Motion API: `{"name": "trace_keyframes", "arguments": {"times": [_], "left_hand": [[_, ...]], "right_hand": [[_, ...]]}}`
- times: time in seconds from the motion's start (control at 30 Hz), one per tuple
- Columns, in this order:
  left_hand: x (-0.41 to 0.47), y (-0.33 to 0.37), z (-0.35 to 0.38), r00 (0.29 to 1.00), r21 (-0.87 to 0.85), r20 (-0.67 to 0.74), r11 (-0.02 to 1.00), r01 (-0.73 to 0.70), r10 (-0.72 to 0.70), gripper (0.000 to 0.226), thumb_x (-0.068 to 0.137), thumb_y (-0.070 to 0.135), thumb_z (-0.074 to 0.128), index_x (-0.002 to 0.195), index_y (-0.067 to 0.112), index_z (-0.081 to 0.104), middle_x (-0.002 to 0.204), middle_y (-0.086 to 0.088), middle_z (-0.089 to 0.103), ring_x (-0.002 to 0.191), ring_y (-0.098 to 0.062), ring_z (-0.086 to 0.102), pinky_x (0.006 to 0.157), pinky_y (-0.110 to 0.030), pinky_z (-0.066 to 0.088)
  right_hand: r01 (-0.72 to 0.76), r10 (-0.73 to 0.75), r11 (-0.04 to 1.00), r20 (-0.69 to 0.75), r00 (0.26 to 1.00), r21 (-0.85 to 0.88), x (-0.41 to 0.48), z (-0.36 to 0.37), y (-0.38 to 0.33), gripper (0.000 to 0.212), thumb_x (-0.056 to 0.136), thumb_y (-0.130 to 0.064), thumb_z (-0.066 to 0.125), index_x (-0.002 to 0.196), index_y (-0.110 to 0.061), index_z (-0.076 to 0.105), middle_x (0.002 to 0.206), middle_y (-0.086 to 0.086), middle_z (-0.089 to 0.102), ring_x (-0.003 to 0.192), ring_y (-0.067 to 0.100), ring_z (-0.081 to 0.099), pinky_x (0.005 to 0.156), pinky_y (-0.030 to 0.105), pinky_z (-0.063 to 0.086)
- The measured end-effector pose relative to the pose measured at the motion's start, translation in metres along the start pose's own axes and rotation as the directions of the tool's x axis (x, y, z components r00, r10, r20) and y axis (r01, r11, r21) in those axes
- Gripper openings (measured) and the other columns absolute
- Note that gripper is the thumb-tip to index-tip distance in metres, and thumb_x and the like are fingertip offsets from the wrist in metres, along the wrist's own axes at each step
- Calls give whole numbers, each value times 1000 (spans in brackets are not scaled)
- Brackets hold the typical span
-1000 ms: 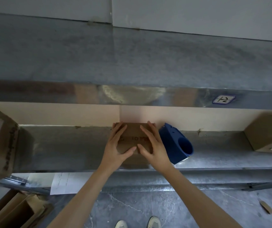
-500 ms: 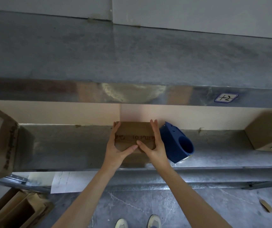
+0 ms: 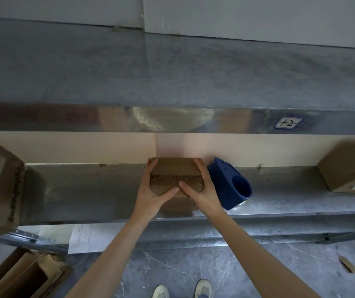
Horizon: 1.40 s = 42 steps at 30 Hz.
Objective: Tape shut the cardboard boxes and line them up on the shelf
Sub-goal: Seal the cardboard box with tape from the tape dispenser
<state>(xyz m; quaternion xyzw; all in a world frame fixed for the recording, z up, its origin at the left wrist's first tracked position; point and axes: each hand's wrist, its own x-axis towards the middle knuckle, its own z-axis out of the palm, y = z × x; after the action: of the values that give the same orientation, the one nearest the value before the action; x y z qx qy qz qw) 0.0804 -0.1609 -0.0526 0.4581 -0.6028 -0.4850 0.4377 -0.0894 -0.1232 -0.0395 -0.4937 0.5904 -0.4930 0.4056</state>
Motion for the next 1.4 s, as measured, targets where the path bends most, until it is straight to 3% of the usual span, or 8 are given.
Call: {"name": "trace_keyframes", "arguments": {"times": [0.17,0.27,0.37,0.53,0.73,1.0,1.3,1.4], "left_hand": [[1,-7,-4,983,189,9,965,-184,185,65,73,46,79,130,29,56,161,13,21,145,-2,27,109,-10,30],[2,-9,-5,982,201,21,961,-190,190,62,74,48,78,130,30,57,161,16,20,145,-1,26,107,-7,30],[2,-7,-6,981,202,26,960,-194,192,62,73,52,77,129,34,56,160,18,20,145,0,25,109,-10,29],[1,0,-13,985,250,92,954,-166,148,79,60,59,81,130,38,51,161,17,16,144,6,19,109,-11,25],[-1,8,-28,989,292,91,946,-140,119,80,61,48,84,132,27,54,156,10,30,141,-7,33,112,-26,34],[2,6,-45,993,281,21,953,-116,115,63,71,33,86,126,25,57,132,11,52,120,-3,51,97,-32,48],[16,10,-23,993,279,10,953,-117,119,40,79,16,82,112,21,60,122,4,50,97,-3,62,84,-30,56],[19,12,-15,995,247,49,964,-94,84,38,81,18,81,113,24,60,122,4,51,100,-2,62,84,-15,52]], "right_hand": [[117,-103,962,68,992,-247,4,-8,-3,64,89,-38,69,145,-36,38,160,0,20,149,6,11,114,27,30],[129,-88,939,141,986,-318,4,-7,-1,50,93,-42,60,141,-38,46,163,3,2,146,-4,-6,108,11,25],[119,-62,936,176,982,-330,4,-9,-1,49,94,-43,58,141,-40,44,163,1,-4,146,1,-13,112,18,23],[88,-38,947,166,985,-308,6,-13,-7,49,89,-43,66,135,-43,48,158,-12,2,126,-27,9,101,2,21],[49,-13,948,114,993,-315,10,-19,-13,41,89,-41,67,128,-39,52,139,-9,25,129,8,33,100,9,28],[42,-41,925,11,999,-377,2,-30,-9,34,87,-40,69,116,-32,52,121,-2,40,105,-2,45,87,14,43],[108,-107,856,31,994,-506,-19,-41,-5,45,92,-47,60,133,-37,46,135,-7,40,115,10,50,90,34,51],[87,-99,841,7,995,-534,-21,-39,-9,45,91,-50,59,132,-36,49,136,-7,38,114,10,51,90,31,52]]}}
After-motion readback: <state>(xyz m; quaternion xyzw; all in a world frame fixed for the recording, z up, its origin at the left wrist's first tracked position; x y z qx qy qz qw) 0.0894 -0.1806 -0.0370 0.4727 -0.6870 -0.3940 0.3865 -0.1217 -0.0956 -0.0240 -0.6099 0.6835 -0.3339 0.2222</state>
